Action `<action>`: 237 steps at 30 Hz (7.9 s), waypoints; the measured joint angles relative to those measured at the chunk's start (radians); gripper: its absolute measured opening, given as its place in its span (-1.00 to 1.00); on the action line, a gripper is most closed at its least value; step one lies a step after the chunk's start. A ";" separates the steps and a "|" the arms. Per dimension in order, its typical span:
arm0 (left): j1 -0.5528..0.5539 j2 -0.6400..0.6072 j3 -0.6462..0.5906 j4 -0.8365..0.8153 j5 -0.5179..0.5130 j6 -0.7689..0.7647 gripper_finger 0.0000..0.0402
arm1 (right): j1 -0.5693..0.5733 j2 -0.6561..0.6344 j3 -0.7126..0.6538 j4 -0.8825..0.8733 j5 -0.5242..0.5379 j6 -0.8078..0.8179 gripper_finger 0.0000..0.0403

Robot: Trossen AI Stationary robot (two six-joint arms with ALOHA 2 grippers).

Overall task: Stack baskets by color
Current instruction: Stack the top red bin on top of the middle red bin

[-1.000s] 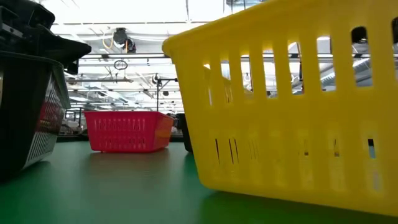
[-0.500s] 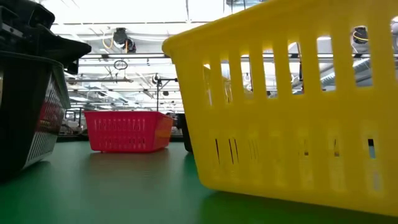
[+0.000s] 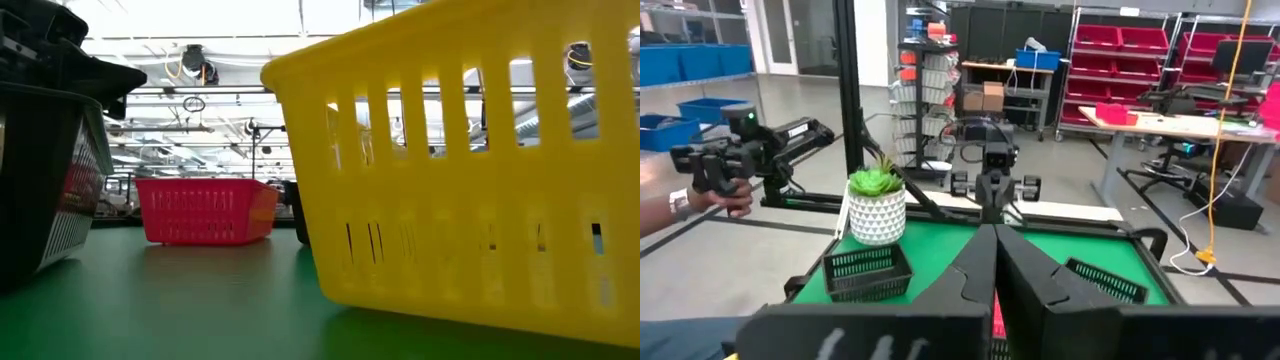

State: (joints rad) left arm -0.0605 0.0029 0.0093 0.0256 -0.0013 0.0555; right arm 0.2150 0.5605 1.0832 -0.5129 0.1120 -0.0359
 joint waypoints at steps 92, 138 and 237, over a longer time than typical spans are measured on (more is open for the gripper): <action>0.000 0.815 1.307 -0.455 0.045 -0.039 -0.81 | 0.000 0.218 0.246 -0.089 0.129 0.032 -1.00; 0.000 1.059 1.306 -0.470 0.044 -0.030 -0.81 | -0.249 0.729 0.608 -0.812 0.150 0.230 -1.00; -0.208 1.366 1.218 -0.335 -0.415 -0.143 -0.81 | -0.819 0.826 -0.089 -0.468 0.092 0.221 -0.34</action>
State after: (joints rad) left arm -0.2687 1.3685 1.2274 -0.3092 -0.4168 -0.0872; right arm -0.6037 1.3861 0.9941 -0.9807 0.2041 0.1855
